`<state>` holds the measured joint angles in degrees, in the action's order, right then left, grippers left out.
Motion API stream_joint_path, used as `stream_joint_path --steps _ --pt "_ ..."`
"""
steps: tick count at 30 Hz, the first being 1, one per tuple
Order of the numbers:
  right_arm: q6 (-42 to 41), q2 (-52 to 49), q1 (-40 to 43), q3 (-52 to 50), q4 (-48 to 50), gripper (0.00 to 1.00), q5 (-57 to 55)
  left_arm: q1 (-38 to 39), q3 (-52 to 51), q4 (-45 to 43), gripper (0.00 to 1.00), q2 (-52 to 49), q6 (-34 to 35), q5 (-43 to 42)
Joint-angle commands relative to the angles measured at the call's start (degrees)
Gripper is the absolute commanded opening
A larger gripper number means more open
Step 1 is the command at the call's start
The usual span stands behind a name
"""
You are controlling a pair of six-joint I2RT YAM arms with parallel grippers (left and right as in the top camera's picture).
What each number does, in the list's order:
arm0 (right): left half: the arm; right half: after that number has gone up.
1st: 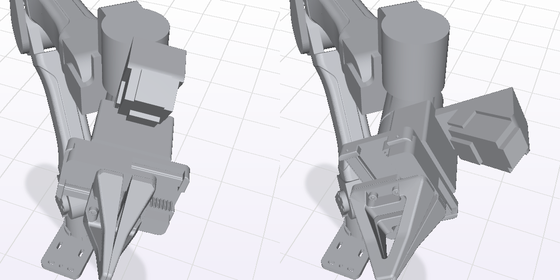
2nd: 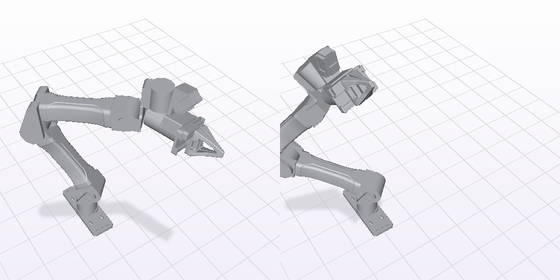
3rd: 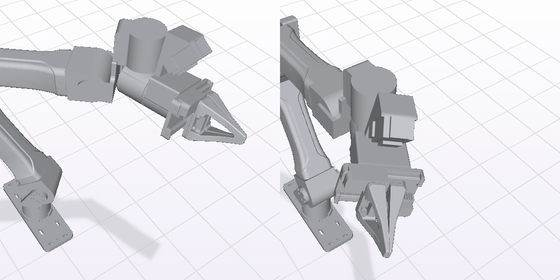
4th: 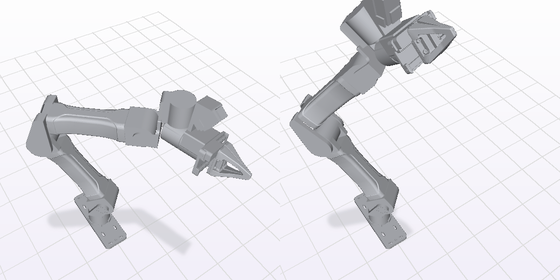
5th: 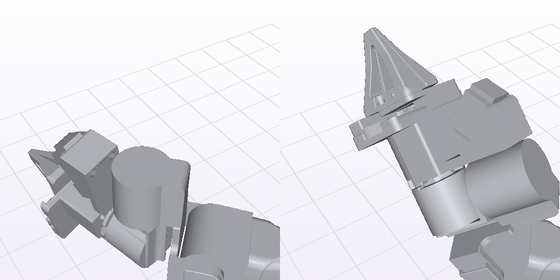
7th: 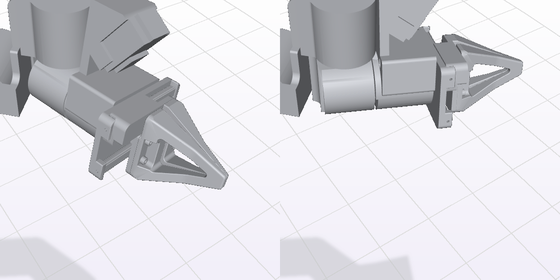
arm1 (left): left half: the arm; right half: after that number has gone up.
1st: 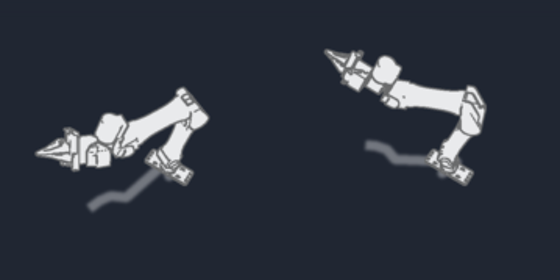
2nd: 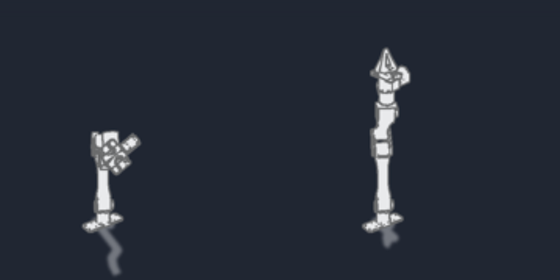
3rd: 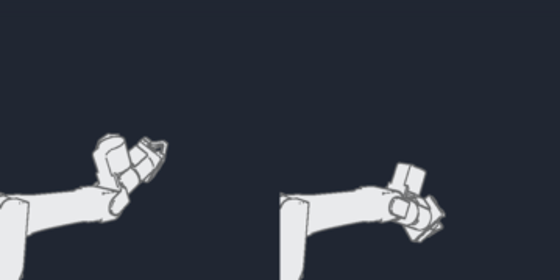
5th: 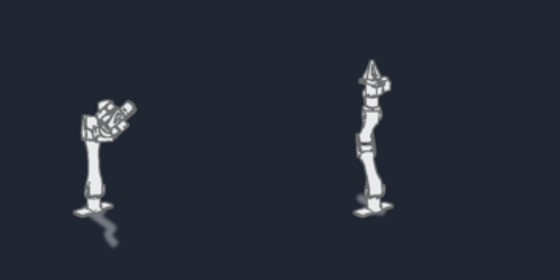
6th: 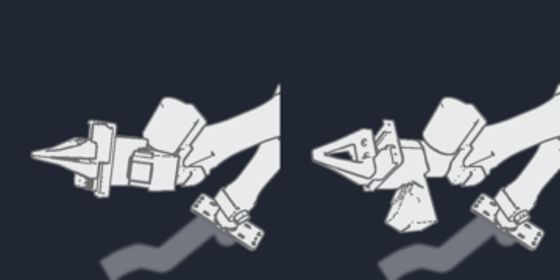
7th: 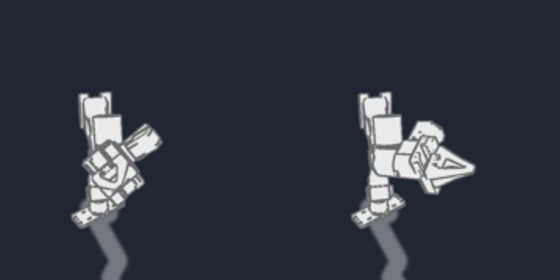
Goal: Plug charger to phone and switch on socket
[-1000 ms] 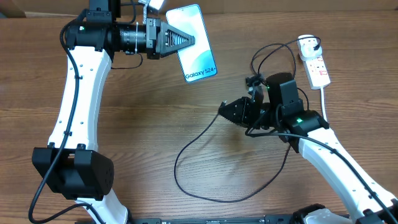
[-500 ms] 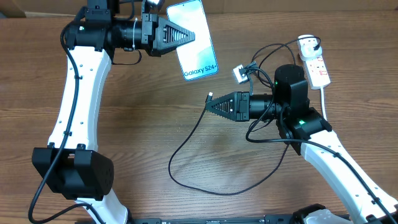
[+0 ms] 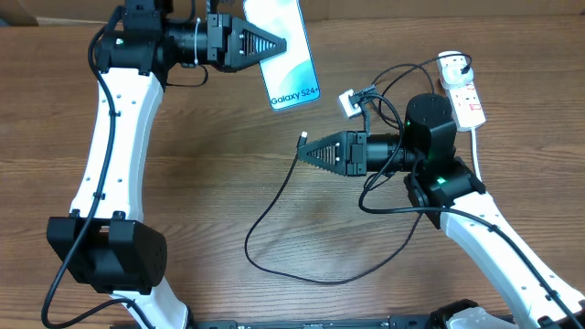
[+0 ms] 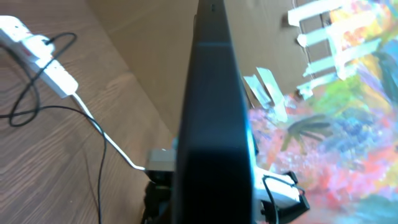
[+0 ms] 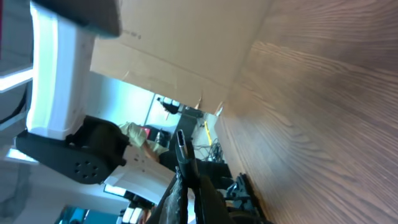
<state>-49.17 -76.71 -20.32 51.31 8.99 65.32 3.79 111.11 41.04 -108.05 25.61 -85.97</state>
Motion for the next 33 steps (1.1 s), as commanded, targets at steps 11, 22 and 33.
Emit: stream_joint_path --steps 11,22,33 --pt "-2.78 1.16 -1.49 0.20 0.61 0.04 2.75 -2.25 0.79 8.63 0.04 0.55 0.70 1.31" --pt "-2.69 0.94 -2.78 0.17 -6.47 0.04 -6.01 -1.95 0.79 12.79 0.04 0.55 -2.75 13.86" --pt "-1.55 0.72 -2.78 0.17 -23.82 0.04 -31.28 -1.95 0.79 22.73 0.04 0.55 -3.87 32.11"
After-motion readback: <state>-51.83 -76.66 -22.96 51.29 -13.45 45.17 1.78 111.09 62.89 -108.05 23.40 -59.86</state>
